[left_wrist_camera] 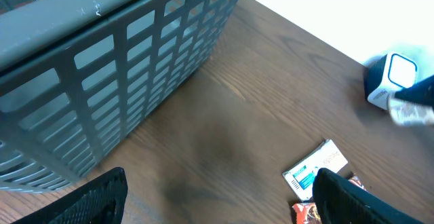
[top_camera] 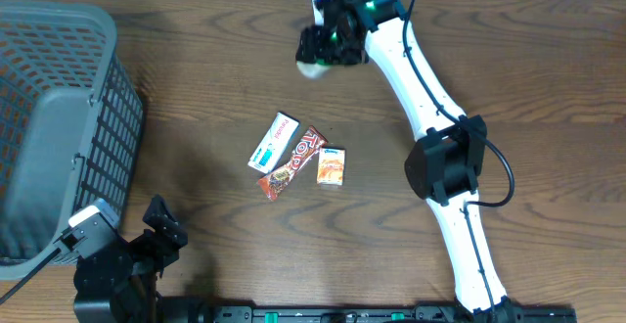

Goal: Scan the item barcode

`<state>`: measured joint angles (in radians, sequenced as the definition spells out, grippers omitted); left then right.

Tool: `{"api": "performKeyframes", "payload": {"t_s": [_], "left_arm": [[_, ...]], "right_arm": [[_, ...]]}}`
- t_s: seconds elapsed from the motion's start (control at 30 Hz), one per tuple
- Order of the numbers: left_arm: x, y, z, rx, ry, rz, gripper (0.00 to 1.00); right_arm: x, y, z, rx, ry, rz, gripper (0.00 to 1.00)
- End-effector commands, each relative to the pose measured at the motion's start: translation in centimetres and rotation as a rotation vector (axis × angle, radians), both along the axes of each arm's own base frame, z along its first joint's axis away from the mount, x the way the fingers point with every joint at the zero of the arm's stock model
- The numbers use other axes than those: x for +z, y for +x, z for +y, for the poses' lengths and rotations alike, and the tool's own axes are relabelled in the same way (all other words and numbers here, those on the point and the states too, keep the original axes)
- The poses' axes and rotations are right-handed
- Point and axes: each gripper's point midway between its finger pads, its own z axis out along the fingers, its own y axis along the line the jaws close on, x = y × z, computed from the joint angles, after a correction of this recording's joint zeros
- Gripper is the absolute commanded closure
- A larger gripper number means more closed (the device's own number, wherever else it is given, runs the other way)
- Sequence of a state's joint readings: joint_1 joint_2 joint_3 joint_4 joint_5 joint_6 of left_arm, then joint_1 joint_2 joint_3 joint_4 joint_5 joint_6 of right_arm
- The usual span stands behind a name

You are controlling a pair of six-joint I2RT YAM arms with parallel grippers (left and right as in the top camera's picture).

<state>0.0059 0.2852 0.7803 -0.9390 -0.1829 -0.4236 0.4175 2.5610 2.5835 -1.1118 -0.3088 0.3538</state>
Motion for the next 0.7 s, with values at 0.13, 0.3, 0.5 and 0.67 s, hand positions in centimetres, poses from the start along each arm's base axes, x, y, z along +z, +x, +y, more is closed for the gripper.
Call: {"api": "performKeyframes", "payload": {"t_s": [0.13,0.3,0.5,0.67], "left_arm": [[0.2,-0.2,0.2,0.016,-0.007,-0.01,0.12],[0.2,-0.2,0.2,0.016,-0.007,-0.01,0.12],[0.2,-0.2,0.2,0.016,-0.007,-0.01,0.12],[0.2,-0.2,0.2,0.016,-0.007,-0.01,0.12]], "right_arm": [[5.5,6.9,-1.4,-0.061,-0.074,-0.392,0.48],[8.7,10.1,-1.5,-0.111,-0.123,-0.604,0.53],[11.9,12.5,-2.4,-0.219,-0.136,-0.765,0.53],[12.3,13.7,-2.8,-0.257,-0.161,-0.838,0.52]]}}
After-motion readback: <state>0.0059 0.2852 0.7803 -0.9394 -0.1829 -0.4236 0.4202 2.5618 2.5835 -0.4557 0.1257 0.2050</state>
